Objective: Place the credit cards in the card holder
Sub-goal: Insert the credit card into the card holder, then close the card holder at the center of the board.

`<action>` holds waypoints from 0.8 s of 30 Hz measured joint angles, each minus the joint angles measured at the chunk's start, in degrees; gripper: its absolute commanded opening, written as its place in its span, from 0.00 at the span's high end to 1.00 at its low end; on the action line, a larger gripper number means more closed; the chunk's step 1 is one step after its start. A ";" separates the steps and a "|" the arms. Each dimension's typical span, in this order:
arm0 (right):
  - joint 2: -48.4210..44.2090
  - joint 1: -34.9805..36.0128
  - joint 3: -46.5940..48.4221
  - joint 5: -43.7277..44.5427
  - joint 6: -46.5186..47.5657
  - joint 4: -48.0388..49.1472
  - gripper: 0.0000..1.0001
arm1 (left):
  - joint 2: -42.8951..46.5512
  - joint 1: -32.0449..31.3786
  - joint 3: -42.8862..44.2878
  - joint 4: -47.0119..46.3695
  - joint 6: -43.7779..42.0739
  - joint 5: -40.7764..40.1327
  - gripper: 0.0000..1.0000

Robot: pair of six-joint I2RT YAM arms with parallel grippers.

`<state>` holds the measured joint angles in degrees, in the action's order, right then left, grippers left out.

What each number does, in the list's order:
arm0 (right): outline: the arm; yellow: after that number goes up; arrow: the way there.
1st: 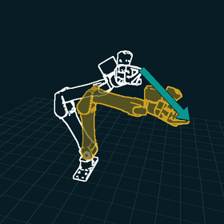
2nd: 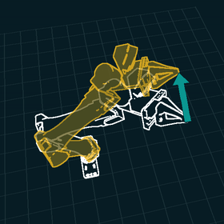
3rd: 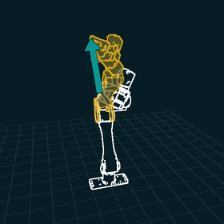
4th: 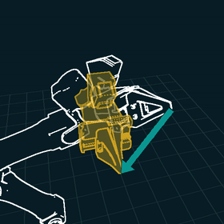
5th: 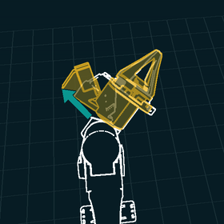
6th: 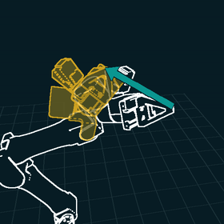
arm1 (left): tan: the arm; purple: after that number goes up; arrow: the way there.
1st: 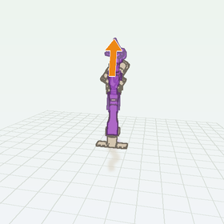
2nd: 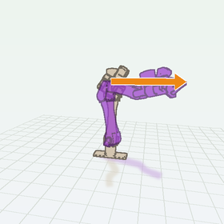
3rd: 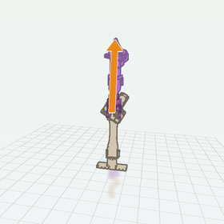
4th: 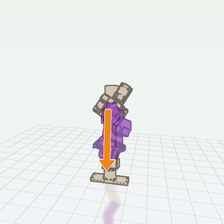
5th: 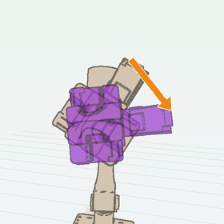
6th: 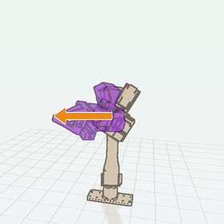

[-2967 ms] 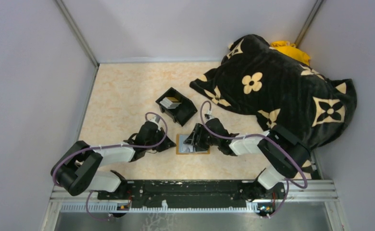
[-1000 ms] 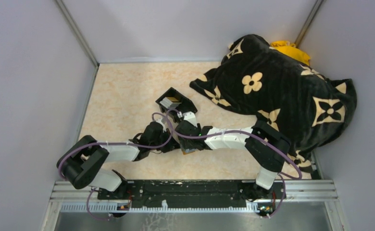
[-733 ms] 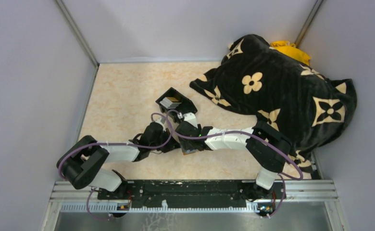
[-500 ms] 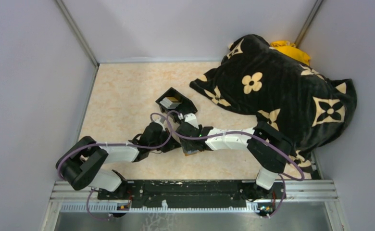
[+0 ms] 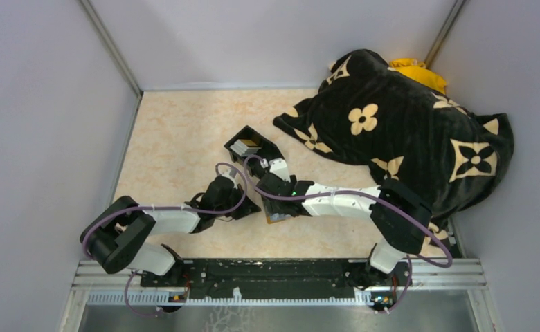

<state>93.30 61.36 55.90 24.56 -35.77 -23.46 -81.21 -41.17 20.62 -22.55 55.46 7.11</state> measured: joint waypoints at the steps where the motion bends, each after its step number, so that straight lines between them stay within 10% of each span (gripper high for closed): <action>1: -0.61 0.02 -0.04 0.44 -0.04 -0.07 0.34 | 0.00 0.00 -0.02 -0.02 0.02 -0.02 1.00; 24: -18.82 -5.57 -16.90 6.99 -7.76 0.76 0.34 | -1.09 0.00 -0.02 -1.05 -0.04 1.40 1.00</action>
<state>74.48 55.79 39.00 31.55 -43.53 -22.70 -82.30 -41.17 20.60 -23.59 55.42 8.51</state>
